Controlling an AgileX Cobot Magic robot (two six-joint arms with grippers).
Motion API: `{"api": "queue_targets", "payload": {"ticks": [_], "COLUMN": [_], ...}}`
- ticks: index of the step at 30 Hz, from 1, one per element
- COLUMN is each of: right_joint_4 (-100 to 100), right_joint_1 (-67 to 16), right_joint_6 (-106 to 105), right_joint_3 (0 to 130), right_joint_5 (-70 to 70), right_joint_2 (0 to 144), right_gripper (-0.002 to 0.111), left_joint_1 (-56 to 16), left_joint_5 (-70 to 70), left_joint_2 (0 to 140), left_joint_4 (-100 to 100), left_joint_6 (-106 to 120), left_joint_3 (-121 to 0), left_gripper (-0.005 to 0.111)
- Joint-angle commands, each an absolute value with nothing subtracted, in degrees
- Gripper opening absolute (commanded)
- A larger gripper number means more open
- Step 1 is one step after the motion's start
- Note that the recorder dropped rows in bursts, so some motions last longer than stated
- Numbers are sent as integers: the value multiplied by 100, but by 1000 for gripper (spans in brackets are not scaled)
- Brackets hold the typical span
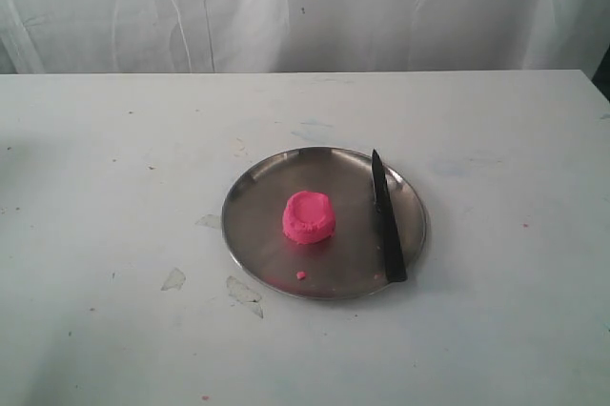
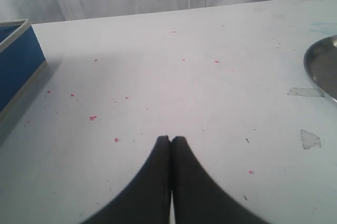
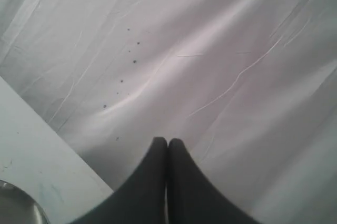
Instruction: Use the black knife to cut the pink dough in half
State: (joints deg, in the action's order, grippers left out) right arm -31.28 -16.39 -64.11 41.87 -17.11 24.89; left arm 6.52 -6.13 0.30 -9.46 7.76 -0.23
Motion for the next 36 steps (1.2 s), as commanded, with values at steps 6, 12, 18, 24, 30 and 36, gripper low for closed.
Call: {"api": "queue_targets", "payload": {"ticks": [6, 12, 18, 24, 30, 36], "right_joint_4": [-4774, -5512, -5088, -4023, -3657, -5657], "right_joint_1": [-1772, -1772, -1795, -2648, -2915, -1252], "right_joint_6": [-5003, -4231, -5650, -5441, -5226, -5597], "right_joint_3": [4274, 4274, 4274, 4516, 5507, 5873], "right_joint_5": [-2322, -3869, -5316, -3440, -1217, -1502], "right_joint_2": [3566, 4906, 6430, 7134, 7093, 7078], "right_gripper": [0, 0, 0, 0, 0, 0], "left_joint_1": [670, 670, 670, 670, 670, 670], "left_joint_5": [-605, -605, -605, -605, -605, -605], "left_joint_2": [0, 0, 0, 0, 0, 0], "left_joint_4": [-975, -975, -975, -975, -975, -975], "left_joint_6": [773, 773, 773, 773, 773, 773], "left_joint_3": [0, 0, 0, 0, 0, 0], "left_gripper": [0, 0, 0, 0, 0, 0]}}
